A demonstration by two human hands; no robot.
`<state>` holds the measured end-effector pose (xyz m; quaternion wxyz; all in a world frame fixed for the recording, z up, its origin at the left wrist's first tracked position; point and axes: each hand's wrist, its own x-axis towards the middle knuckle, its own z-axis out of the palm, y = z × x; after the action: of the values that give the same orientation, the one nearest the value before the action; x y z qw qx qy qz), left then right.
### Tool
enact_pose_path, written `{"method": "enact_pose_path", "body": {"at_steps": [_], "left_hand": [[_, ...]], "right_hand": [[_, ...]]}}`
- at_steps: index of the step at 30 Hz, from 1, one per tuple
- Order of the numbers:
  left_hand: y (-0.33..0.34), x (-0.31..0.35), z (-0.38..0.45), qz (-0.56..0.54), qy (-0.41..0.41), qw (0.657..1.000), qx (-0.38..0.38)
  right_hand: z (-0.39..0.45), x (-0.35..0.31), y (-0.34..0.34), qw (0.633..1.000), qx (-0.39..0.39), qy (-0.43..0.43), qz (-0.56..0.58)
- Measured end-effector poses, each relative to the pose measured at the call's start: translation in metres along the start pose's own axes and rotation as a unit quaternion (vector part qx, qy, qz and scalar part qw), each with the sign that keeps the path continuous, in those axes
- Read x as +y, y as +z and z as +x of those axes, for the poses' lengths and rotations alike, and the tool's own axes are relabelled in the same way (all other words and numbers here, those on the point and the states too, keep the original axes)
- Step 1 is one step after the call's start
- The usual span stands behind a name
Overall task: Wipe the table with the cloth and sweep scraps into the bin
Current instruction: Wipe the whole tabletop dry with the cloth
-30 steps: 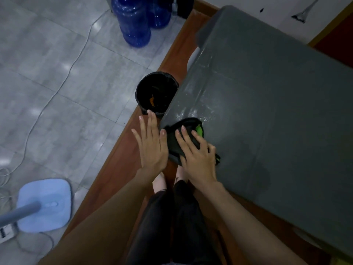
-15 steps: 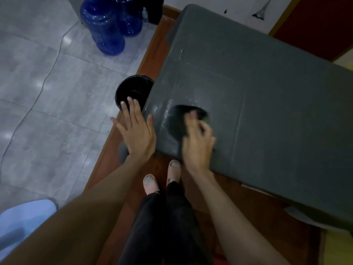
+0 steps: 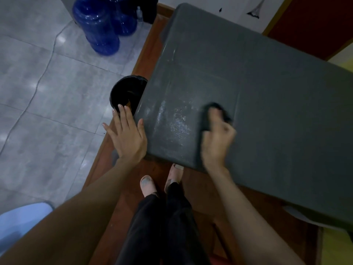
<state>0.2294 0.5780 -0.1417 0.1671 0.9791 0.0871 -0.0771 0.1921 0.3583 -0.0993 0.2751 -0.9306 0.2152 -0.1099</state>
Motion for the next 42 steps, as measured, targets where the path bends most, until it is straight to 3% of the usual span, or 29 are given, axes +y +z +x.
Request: {"method": "enact_pose_path", "body": {"at_steps": [1, 2, 4, 7, 9, 12, 13, 15, 16, 17, 18, 19, 20, 21, 23, 25, 27, 28, 30, 31, 32, 33, 34, 35, 36, 38, 40, 42], "left_hand": [[0.000, 0.000, 0.000, 0.001, 0.001, 1.000, -0.001], [0.000, -0.001, 0.000, 0.002, 0.002, 1.000, -0.001], [0.001, -0.004, 0.000, 0.002, 0.009, 1.000, -0.003], [0.001, -0.005, 0.001, -0.007, 0.014, 1.000, 0.002], [0.003, -0.004, 0.002, -0.003, 0.013, 1.000, 0.000], [0.002, -0.003, 0.001, 0.019, -0.001, 1.000, 0.009], [0.001, -0.002, 0.002, 0.016, -0.003, 1.000, 0.016], [-0.001, 0.008, 0.010, -0.011, 0.009, 0.999, 0.042], [-0.003, 0.016, 0.016, -0.031, 0.021, 0.998, 0.058], [-0.005, 0.024, 0.022, -0.052, 0.032, 0.996, 0.071], [-0.006, 0.030, 0.027, -0.069, 0.041, 0.994, 0.076], [-0.006, 0.033, 0.030, -0.075, 0.046, 0.993, 0.073], [-0.005, 0.034, 0.030, -0.071, 0.048, 0.994, 0.066], [-0.005, 0.034, 0.030, -0.064, 0.048, 0.995, 0.055], [-0.002, 0.032, 0.028, -0.055, 0.046, 0.997, 0.031], [0.000, 0.031, 0.029, -0.036, 0.043, 0.998, 0.022], [0.001, 0.032, 0.030, -0.032, 0.046, 0.998, 0.024], [0.000, 0.032, 0.030, -0.043, 0.048, 0.998, 0.027], [-0.002, 0.032, 0.029, -0.089, 0.050, 0.994, 0.043], [-0.003, 0.031, 0.028, -0.114, 0.050, 0.991, 0.053], [-0.004, 0.031, 0.028, -0.133, 0.053, 0.988, 0.061], [-0.005, 0.031, 0.027, -0.143, 0.057, 0.986, 0.067], [-0.005, 0.030, 0.026, -0.144, 0.063, 0.985, 0.070], [-0.005, 0.029, 0.026, -0.136, 0.069, 0.986, 0.068], [-0.005, 0.029, 0.026, -0.120, 0.076, 0.988, 0.061], [-0.003, 0.029, 0.028, -0.074, 0.091, 0.992, 0.039], [-0.001, 0.030, 0.029, -0.021, 0.110, 0.994, 0.015], [0.000, 0.031, 0.030, 0.023, 0.126, 0.992, -0.003]], "right_hand": [[-0.005, -0.020, 0.017, 0.984, -0.072, -0.146, -0.069], [-0.014, -0.028, 0.027, 0.944, -0.130, -0.270, -0.137], [-0.008, -0.018, 0.028, 0.892, -0.147, -0.378, -0.199], [0.016, 0.037, -0.003, 0.924, -0.101, -0.264, -0.259], [0.031, 0.077, -0.033, 0.962, -0.041, -0.084, -0.257], [0.055, 0.076, -0.033, 0.974, 0.107, 0.169, -0.110], [0.063, 0.064, -0.021, 0.969, 0.156, 0.189, -0.026], [0.066, 0.020, 0.006, 0.990, 0.119, 0.077, 0.022], [0.063, -0.003, 0.021, 0.996, 0.050, -0.074, 0.015], [0.053, -0.023, 0.031, 0.969, -0.041, -0.234, -0.064], [0.046, -0.028, 0.041, 0.898, -0.085, -0.404, -0.154], [0.050, -0.024, 0.047, 0.830, -0.116, -0.507, -0.202], [0.067, -0.024, 0.046, 0.793, -0.138, -0.550, -0.220], [0.088, -0.017, 0.044, 0.789, -0.153, -0.549, -0.230], [0.136, 0.008, 0.035, 0.825, -0.147, -0.472, -0.273], [0.181, 0.024, 0.019, 0.922, -0.099, -0.257, -0.272], [0.200, 0.015, 0.025, 0.984, -0.014, -0.078, -0.160], [0.198, 0.000, 0.031, 0.990, 0.027, -0.065, -0.125], [0.173, -0.031, 0.047, 0.982, -0.003, -0.172, -0.079], [0.159, -0.045, 0.056, 0.948, -0.063, -0.305, -0.074], [0.142, -0.058, 0.061, 0.870, -0.139, -0.460, -0.112], [0.126, -0.059, 0.069, 0.766, -0.189, -0.597, -0.144], [0.121, -0.053, 0.074, 0.693, -0.225, -0.663, -0.172], [0.130, -0.052, 0.075, 0.661, -0.232, -0.689, -0.186], [0.148, -0.053, 0.075, 0.675, -0.223, -0.678, -0.186], [0.192, -0.046, 0.073, 0.768, -0.196, -0.576, -0.201], [0.238, -0.033, 0.065, 0.881, -0.147, -0.391, -0.225], [0.257, -0.034, 0.065, 0.953, -0.108, -0.212, -0.185]]}}
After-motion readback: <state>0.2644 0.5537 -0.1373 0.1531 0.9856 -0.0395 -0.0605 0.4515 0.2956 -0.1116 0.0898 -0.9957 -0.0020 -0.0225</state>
